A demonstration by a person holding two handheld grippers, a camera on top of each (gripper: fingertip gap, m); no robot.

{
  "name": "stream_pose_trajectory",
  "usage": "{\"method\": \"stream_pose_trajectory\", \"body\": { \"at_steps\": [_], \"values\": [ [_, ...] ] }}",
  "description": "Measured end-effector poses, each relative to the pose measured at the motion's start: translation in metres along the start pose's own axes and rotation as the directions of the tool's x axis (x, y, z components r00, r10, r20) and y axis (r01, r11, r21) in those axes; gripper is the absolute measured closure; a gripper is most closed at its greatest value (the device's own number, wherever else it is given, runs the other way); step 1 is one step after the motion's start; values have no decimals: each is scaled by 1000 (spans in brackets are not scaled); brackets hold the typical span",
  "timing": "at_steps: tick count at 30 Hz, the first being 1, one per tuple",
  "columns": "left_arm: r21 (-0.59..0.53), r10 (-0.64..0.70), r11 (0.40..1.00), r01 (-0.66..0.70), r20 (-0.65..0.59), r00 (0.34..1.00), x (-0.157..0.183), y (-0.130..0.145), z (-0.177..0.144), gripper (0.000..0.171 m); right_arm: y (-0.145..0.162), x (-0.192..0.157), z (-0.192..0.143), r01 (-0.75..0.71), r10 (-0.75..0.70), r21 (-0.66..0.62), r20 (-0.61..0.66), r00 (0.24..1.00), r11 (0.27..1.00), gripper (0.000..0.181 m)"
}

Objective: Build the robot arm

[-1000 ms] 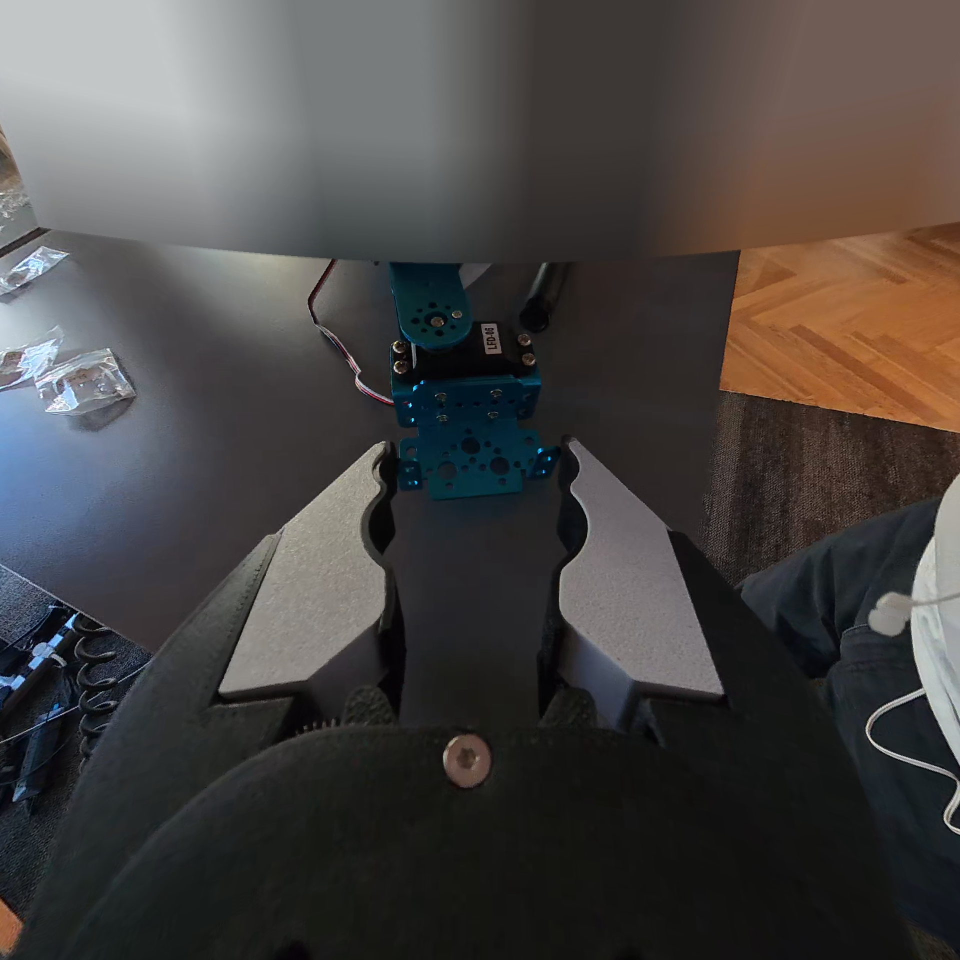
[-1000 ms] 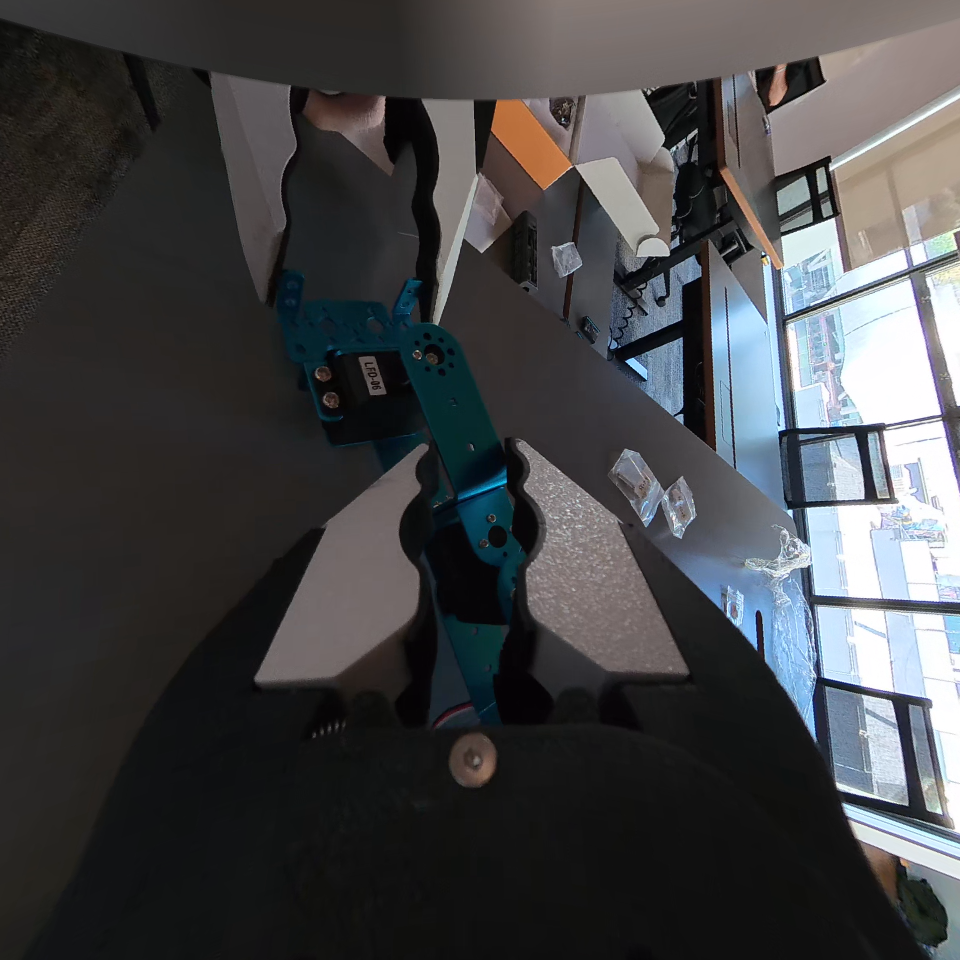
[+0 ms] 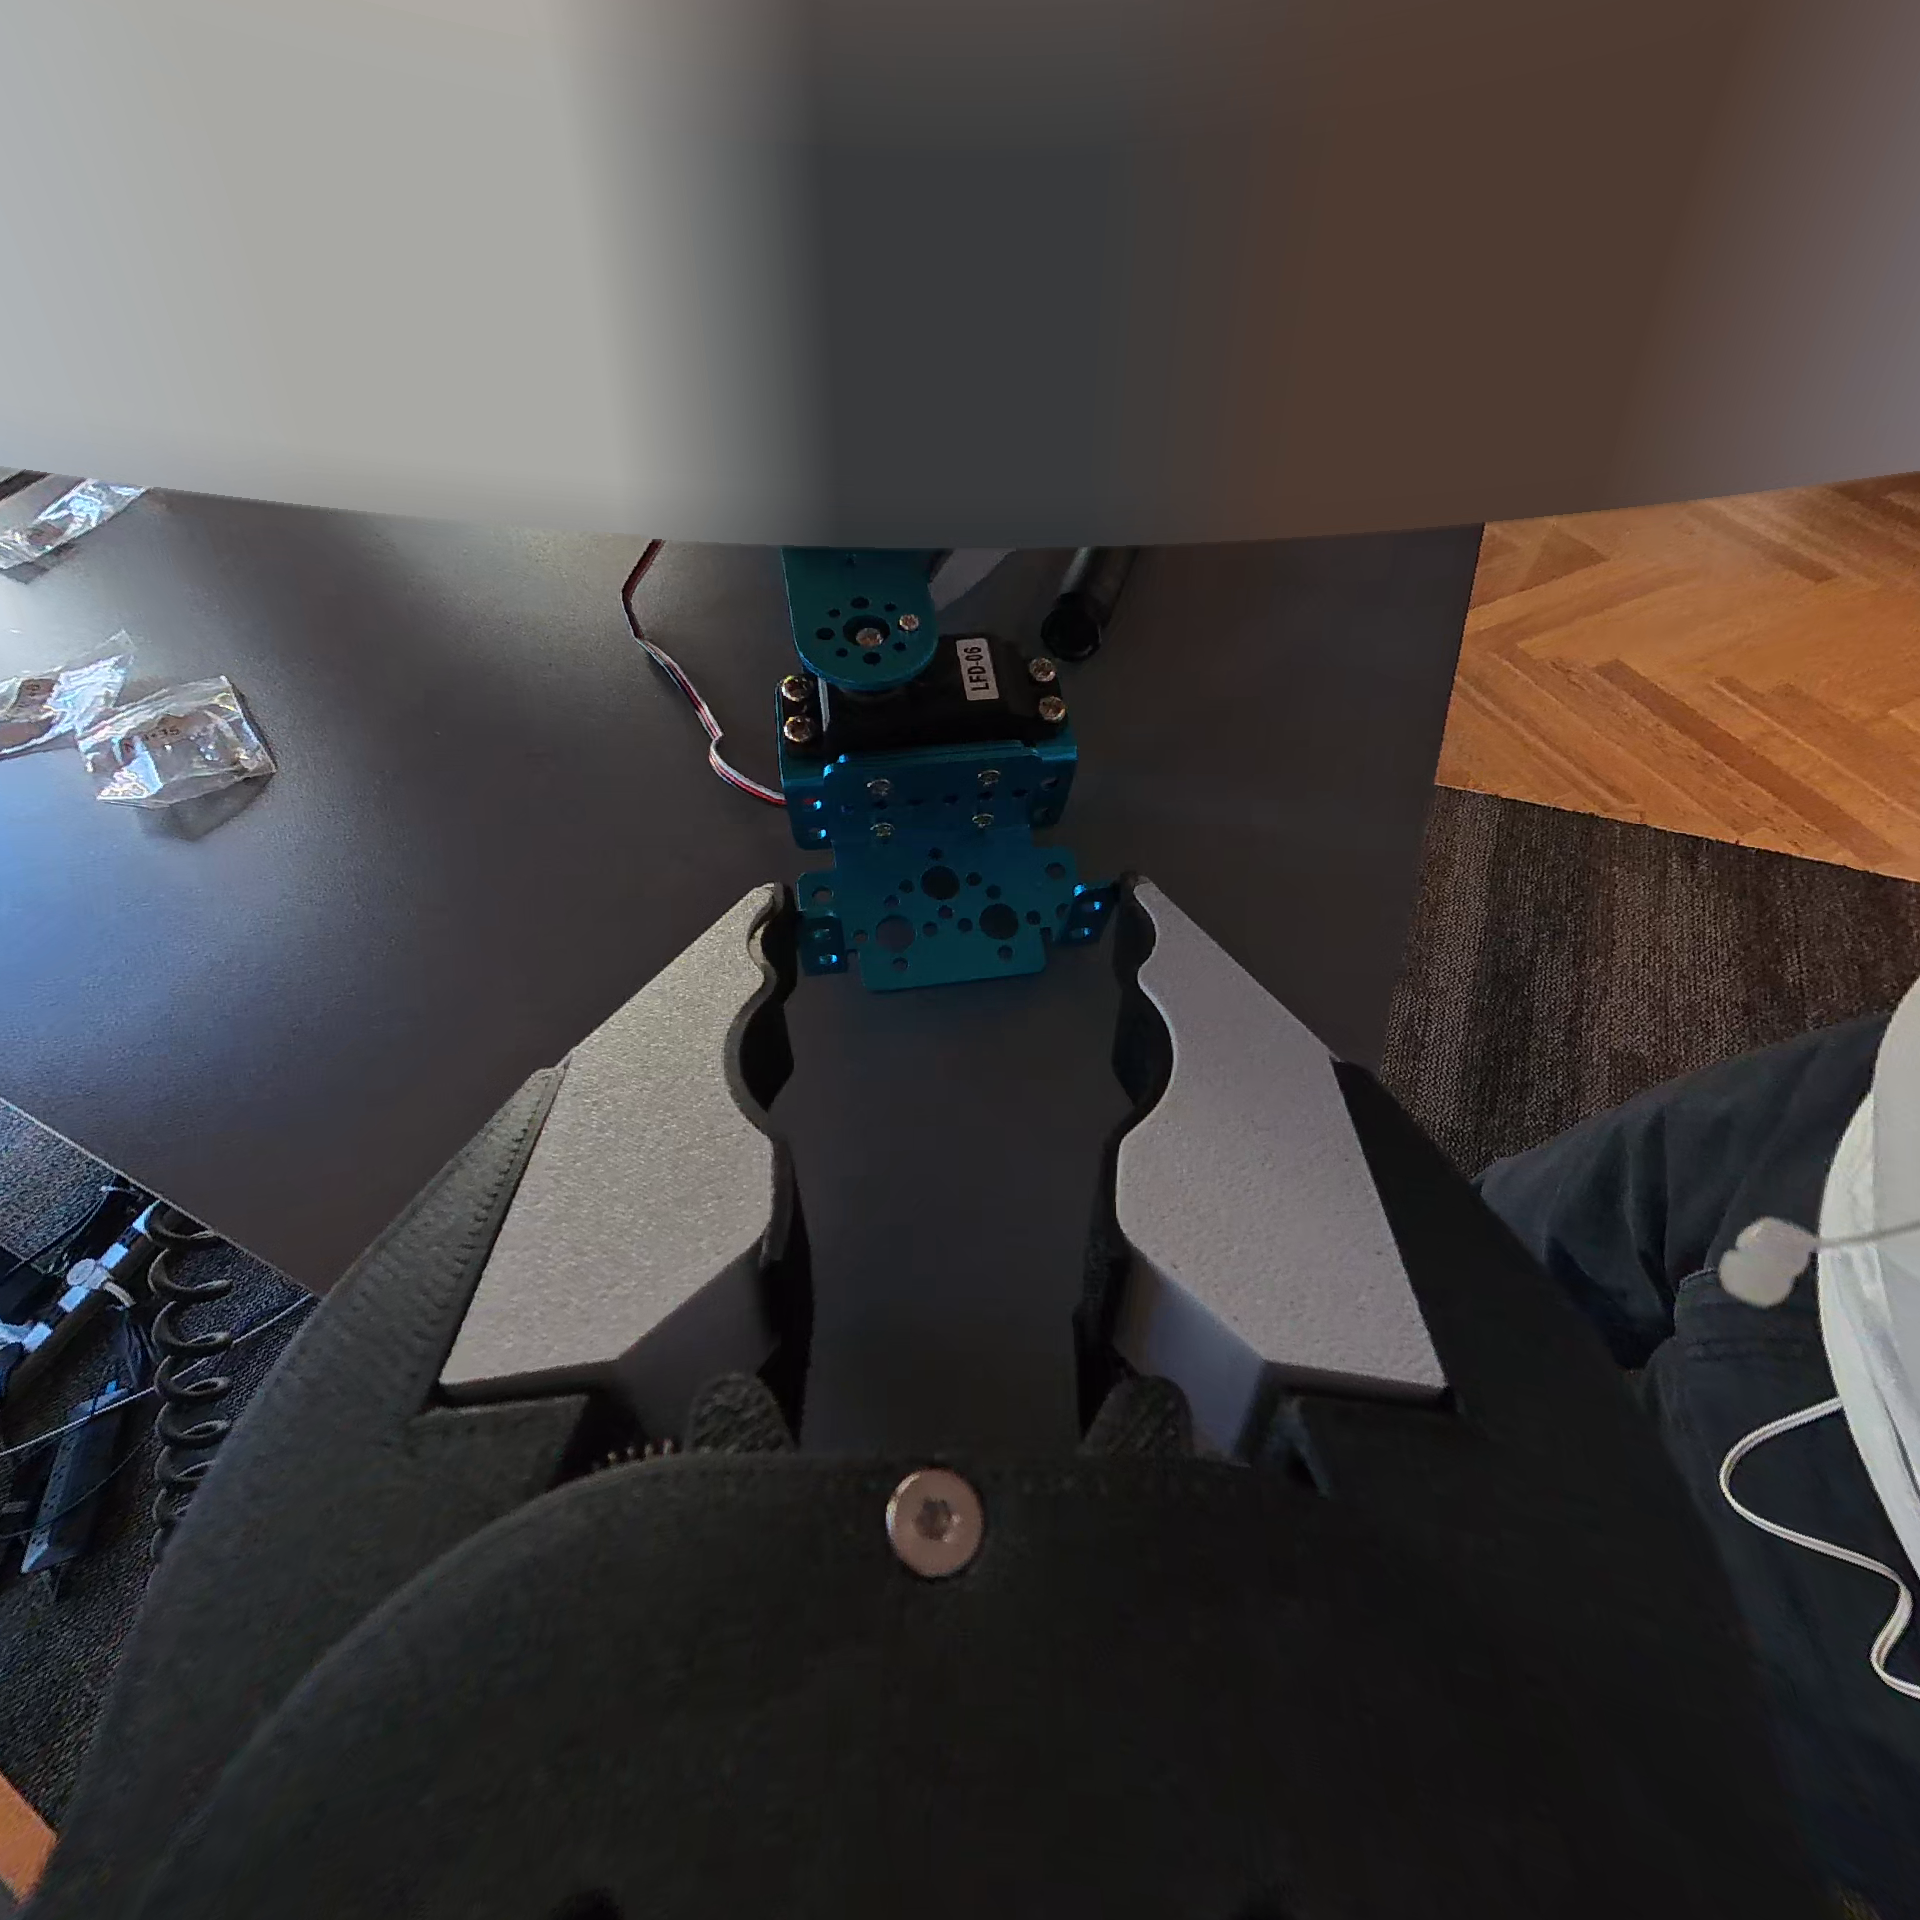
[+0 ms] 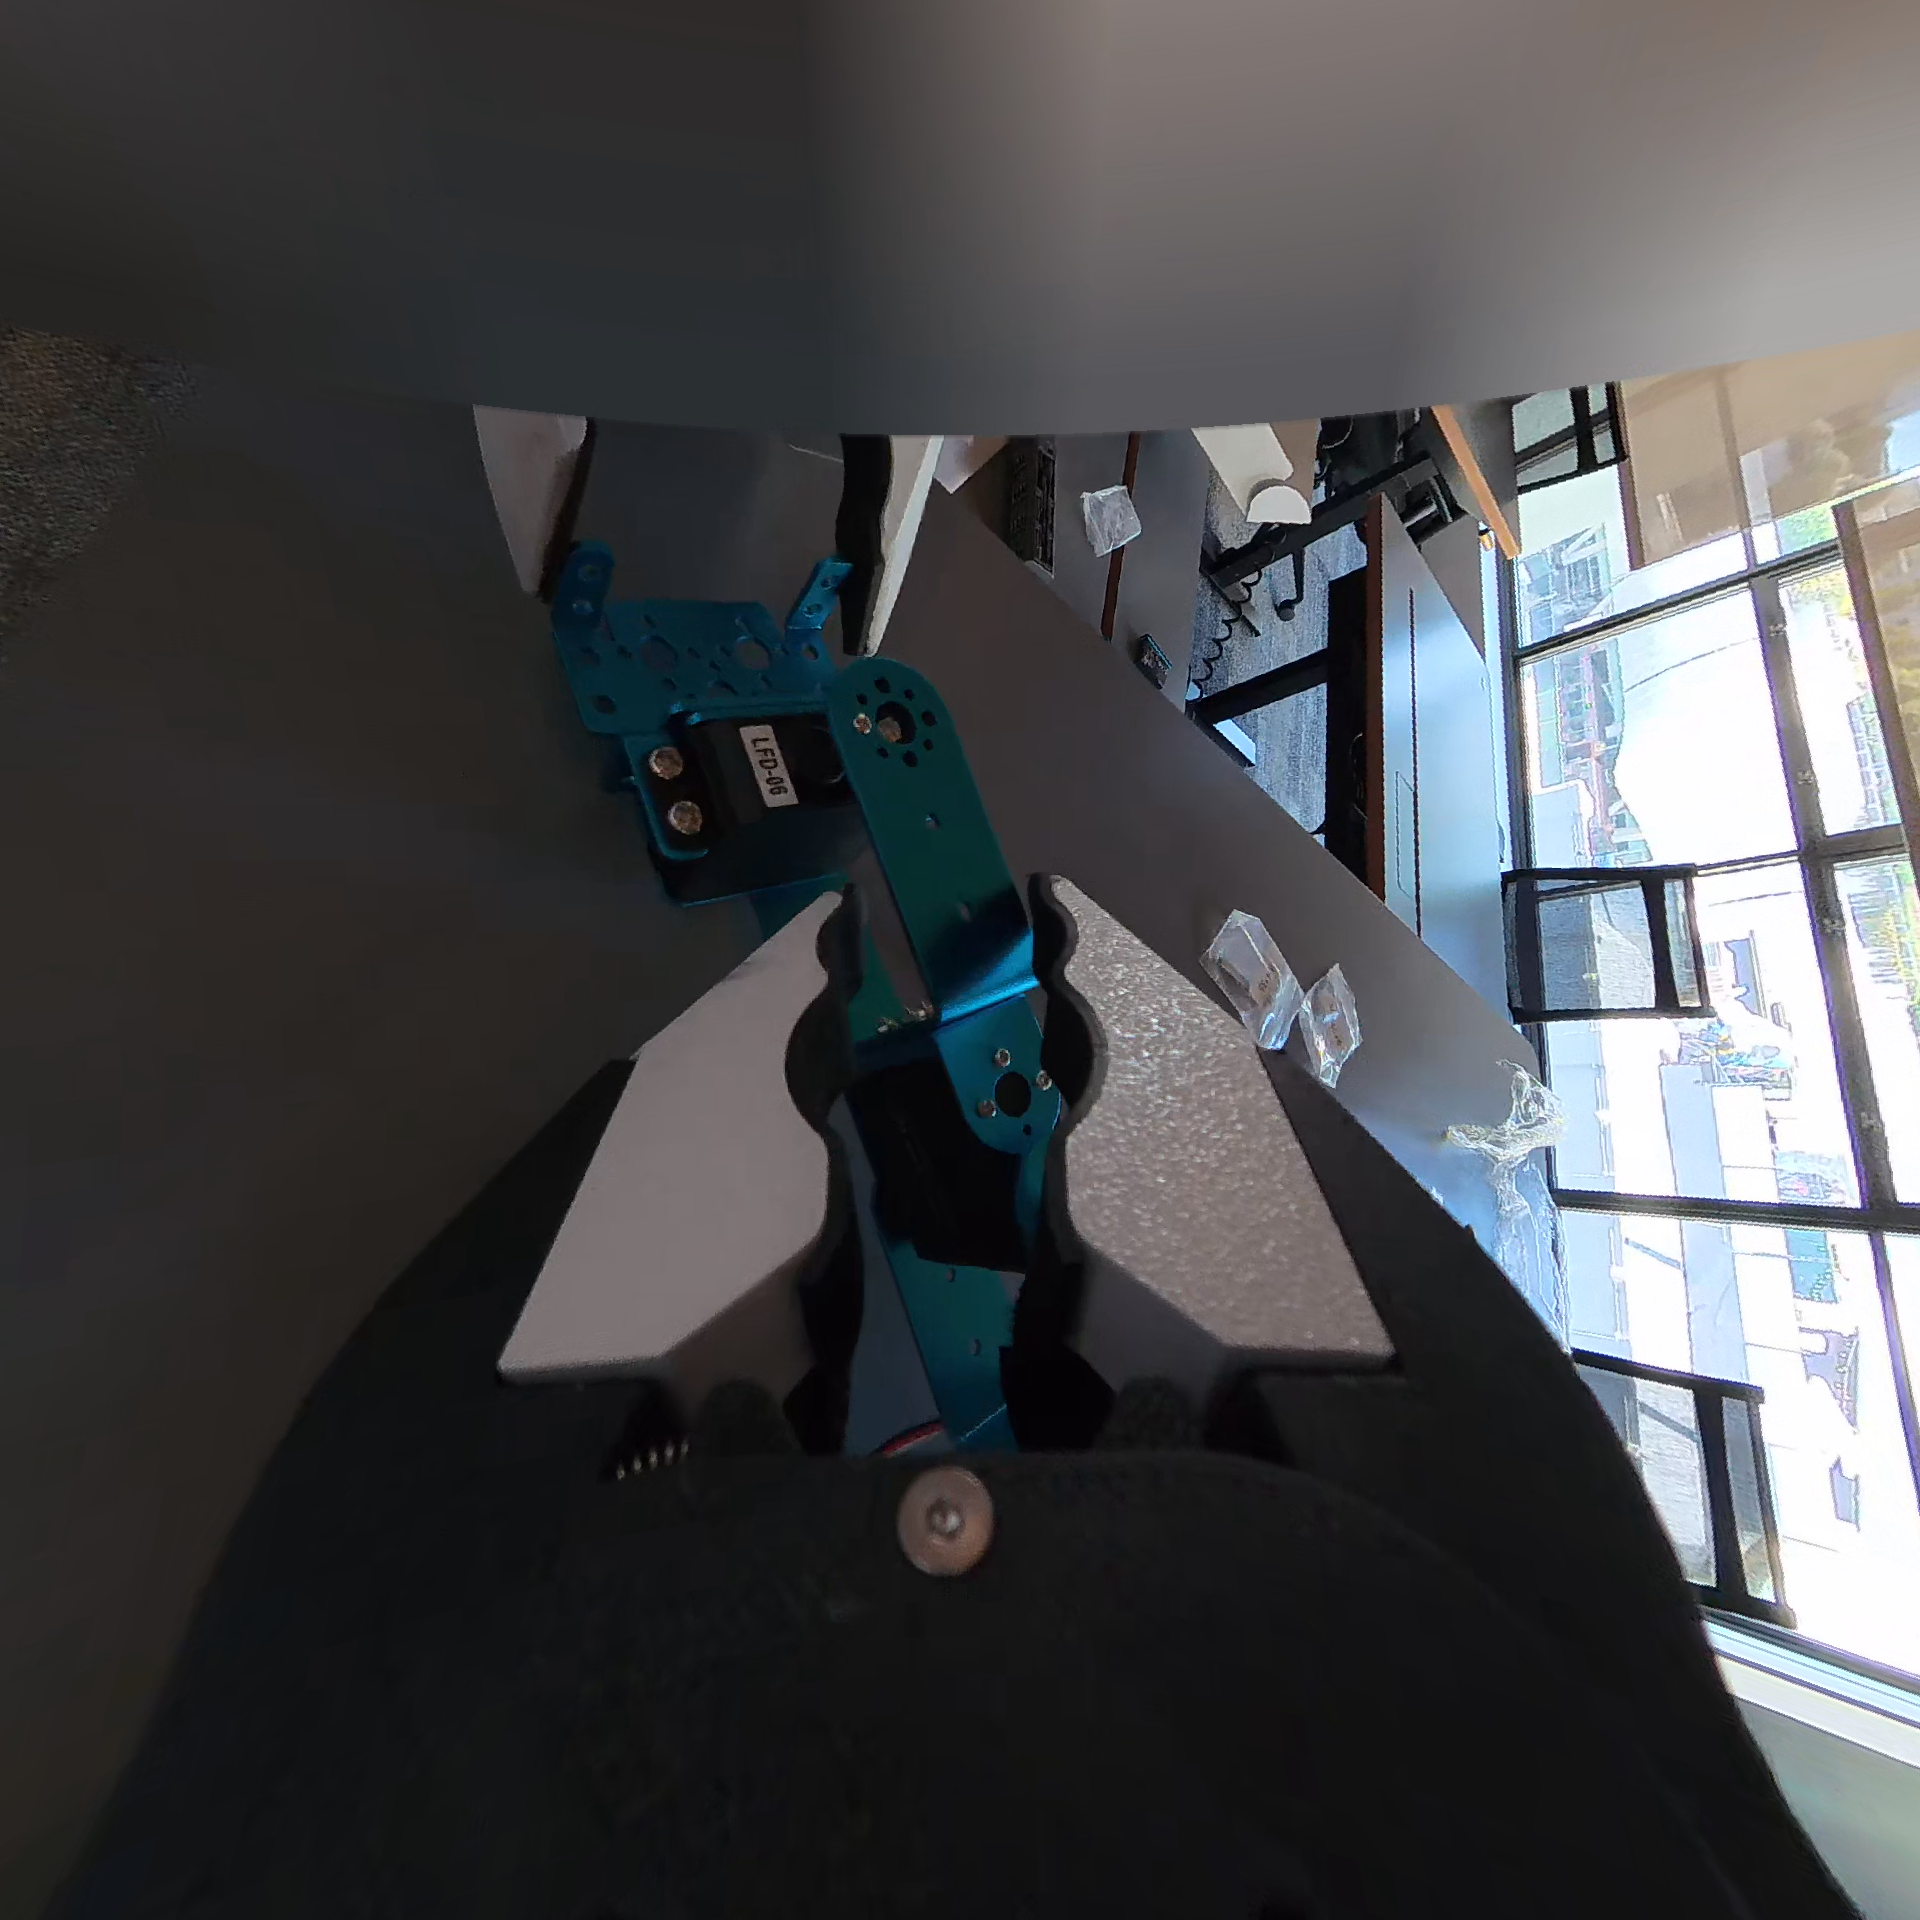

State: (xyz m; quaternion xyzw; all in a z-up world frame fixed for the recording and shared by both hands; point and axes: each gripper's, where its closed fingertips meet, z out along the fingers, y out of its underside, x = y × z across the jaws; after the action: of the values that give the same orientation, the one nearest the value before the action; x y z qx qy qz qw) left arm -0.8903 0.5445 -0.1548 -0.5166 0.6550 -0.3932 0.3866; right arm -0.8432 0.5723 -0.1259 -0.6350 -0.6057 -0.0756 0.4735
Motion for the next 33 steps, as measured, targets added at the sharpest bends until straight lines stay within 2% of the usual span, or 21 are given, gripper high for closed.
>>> {"method": "stream_pose_trajectory", "body": {
  "at_steps": [13, 16, 24, 29, 33],
  "values": [
    [27, 10, 1000, -11, 20, 1000, 0, -1, -4, 111, -1, 1, -11, -35, 35, -3, -35, 999, 999, 145],
    [29, 5, 1000, -6, 31, 999, -1, -1, -4, 103, -1, 0, -13, -36, 36, -6, -40, 999, 999, 144],
    [45, -14, 999, 12, 42, 999, -1, -1, -18, 97, -8, 0, -27, -61, 61, 2, -68, 996, 998, 142],
    [138, -115, 985, 104, 77, 990, -4, -9, -58, 98, -17, 2, -66, -151, 152, 21, -139, 979, 988, 139],
    [161, -166, 977, 142, 146, 975, -1, -26, -94, 100, 2, -4, -139, -299, 294, 28, -284, 913, 954, 138]
  ]
}}
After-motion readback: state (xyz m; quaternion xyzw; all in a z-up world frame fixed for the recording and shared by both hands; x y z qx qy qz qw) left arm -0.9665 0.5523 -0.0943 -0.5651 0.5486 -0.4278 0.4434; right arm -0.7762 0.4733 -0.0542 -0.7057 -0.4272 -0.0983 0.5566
